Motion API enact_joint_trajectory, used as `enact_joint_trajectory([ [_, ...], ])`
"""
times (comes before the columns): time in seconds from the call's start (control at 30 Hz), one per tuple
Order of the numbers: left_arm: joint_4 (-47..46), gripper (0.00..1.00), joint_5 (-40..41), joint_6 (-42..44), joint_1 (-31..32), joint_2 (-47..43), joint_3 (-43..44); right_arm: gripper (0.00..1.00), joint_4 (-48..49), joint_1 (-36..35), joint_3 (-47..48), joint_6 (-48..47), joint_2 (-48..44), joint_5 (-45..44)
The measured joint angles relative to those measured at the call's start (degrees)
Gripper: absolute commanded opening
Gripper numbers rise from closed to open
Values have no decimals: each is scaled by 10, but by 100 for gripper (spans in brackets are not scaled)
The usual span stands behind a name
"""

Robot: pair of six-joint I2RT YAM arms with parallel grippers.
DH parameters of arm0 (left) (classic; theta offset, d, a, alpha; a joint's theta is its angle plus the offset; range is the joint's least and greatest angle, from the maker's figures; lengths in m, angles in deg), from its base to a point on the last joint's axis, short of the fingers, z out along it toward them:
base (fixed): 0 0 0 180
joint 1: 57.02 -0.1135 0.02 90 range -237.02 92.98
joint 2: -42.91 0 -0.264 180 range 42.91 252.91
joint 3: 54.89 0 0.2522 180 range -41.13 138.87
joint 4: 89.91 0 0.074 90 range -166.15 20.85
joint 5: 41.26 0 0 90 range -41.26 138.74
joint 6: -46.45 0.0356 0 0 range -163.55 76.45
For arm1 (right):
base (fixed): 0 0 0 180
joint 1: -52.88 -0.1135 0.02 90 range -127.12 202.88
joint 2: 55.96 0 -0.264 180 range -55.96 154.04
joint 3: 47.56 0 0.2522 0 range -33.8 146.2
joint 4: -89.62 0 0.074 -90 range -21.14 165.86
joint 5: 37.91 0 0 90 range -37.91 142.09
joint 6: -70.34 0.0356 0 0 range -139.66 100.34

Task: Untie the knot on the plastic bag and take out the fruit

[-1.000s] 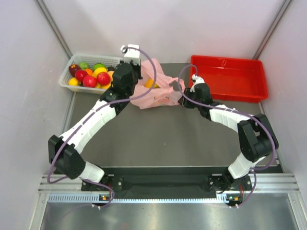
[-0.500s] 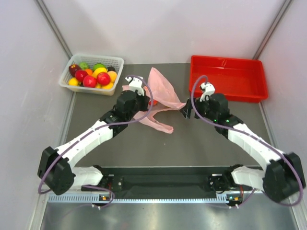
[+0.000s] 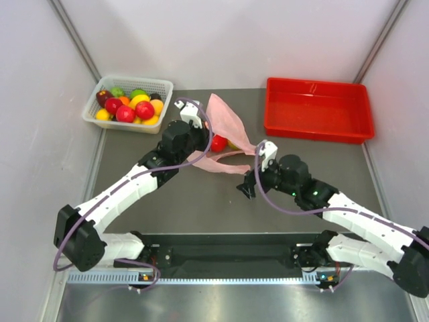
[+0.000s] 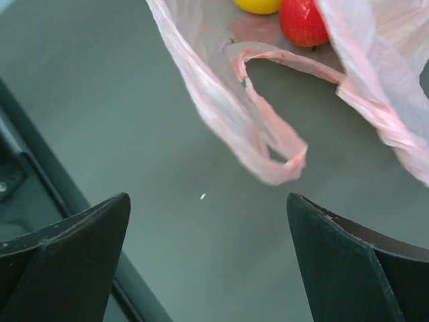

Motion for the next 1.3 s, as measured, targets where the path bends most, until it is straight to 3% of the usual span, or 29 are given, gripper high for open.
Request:
enact_joint_trajectory([
  [0.13, 5, 0, -9, -4, 0, 3, 0, 99, 5, -59, 3, -43, 45, -88],
  [0.27, 16, 0, -12, -4, 0, 7, 8, 100, 17, -75, 22, -99, 107, -161],
  [0.53, 30, 0, -25, -4, 0, 13, 15, 98, 45, -89, 81, -190, 203, -219],
  [0.6, 30, 0, -28, -4, 0, 14, 15, 87, 45, -90, 96, -206, 229, -218],
  [0.67, 31, 0, -31, -4, 0, 18, 18, 52, 33, -91, 118, -215, 257, -206],
  [0.7, 31, 0, -31, -4, 0, 21, 21, 14, 24, -91, 129, -212, 268, -188],
  [0.73, 32, 0, -31, -4, 0, 22, 23, 2, 20, -92, 136, -210, 275, -176],
  [1.03, 37, 0, -44, -5, 0, 33, 58, 0, 12, -169, 145, -117, 282, -26],
  [1.3, 54, 0, -88, -21, 4, 45, 57, 0, 198, -219, 144, -3, 298, 110],
])
